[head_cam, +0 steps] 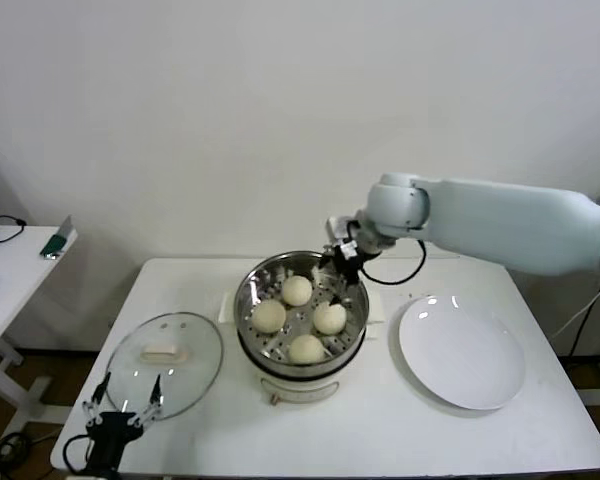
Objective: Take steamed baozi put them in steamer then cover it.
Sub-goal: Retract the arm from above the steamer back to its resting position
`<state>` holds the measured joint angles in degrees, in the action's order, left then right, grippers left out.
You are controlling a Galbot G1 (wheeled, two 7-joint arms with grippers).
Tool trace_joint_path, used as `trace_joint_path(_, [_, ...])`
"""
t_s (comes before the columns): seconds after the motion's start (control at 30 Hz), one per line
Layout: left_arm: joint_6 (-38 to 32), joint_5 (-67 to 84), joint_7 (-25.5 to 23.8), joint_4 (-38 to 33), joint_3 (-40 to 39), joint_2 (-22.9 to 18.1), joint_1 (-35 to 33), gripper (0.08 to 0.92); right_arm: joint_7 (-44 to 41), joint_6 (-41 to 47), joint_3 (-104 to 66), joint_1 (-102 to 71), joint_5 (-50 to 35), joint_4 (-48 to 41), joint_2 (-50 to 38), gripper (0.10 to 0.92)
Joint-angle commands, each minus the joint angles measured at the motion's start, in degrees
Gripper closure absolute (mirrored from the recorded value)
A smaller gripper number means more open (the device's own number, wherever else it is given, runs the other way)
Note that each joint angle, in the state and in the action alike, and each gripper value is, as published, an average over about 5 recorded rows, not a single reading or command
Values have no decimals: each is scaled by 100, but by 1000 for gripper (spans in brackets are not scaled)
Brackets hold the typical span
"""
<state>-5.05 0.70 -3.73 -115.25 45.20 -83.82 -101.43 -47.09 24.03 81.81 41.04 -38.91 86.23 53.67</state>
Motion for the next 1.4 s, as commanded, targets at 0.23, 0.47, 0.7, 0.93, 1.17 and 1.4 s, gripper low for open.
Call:
trace_joint_path(0.23, [34, -472, 197, -3, 7, 51, 34, 177, 2372, -463, -3310, -2582, -1046, 755, -3048, 203])
trace_joint_path(0.47, [55, -574, 201, 2, -17, 102, 107, 177, 4278, -1382, -6829, -6446, -1177, 699, -3517, 203])
trace_joint_path(0.7, [59, -966, 304, 81, -42, 241, 235, 177, 4253, -1916, -11128, -10879, -794, 769, -2711, 203])
trace_joint_path(0.93, [260, -2435, 1189, 72, -181, 442, 365, 177, 3921, -2860, -12400, -12918, -264, 773, -1458, 203])
trace_joint_path(1.17, [-39, -3759, 1634, 235, -139, 748, 375, 177, 3809, -3758, -12209, -13325, 213, 662, -398, 203])
trace_joint_path(1.4, [-254, -5544, 2281, 339, -173, 1133, 160, 177, 3819, -4594, -11946, -13386, 524, 686, 292, 203])
